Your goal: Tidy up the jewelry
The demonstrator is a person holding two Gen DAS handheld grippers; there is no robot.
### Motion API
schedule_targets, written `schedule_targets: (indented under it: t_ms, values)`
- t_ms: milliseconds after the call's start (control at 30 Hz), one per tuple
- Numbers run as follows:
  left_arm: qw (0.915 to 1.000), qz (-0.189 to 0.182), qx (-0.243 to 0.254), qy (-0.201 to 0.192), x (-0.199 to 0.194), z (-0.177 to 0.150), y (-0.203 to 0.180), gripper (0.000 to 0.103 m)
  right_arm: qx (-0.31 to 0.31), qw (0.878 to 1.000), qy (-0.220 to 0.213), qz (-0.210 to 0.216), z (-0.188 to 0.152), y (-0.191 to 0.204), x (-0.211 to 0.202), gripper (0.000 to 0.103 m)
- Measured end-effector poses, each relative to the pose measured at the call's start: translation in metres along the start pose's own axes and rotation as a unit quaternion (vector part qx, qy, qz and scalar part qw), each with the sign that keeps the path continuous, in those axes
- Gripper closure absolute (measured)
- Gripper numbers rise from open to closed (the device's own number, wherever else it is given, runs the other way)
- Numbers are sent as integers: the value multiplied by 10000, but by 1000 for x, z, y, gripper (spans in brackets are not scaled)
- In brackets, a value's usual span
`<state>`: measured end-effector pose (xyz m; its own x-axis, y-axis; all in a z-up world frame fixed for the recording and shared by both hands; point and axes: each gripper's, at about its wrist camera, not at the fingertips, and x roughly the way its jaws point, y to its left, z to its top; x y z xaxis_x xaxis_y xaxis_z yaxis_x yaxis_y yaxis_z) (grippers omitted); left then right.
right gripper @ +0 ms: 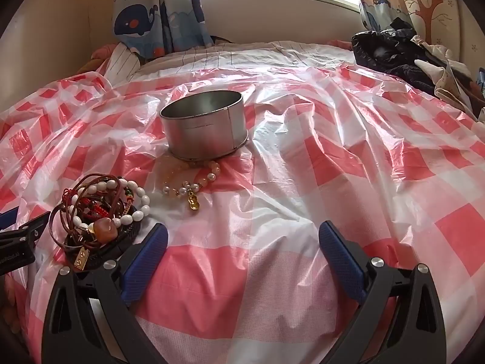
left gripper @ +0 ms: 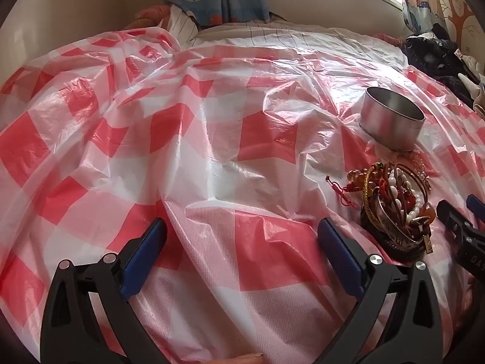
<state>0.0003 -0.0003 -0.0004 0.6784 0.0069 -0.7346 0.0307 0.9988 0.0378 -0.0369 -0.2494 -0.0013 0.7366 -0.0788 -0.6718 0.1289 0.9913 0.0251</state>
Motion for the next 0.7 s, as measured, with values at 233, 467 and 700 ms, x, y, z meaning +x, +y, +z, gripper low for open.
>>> schedule_targets:
  t_ms: [233,467,700]
  values:
    - [10000,9,5,32,0,0,0,7,5,10000,10,7,0,0,0,8]
    - [9997,51,98,-218,-14,2,-8,7,9,10000,7,5,0,0,0,8]
    - [9998,42,110,-184,-9,5,-9,7,12,10000,5,9,0,0,0,8]
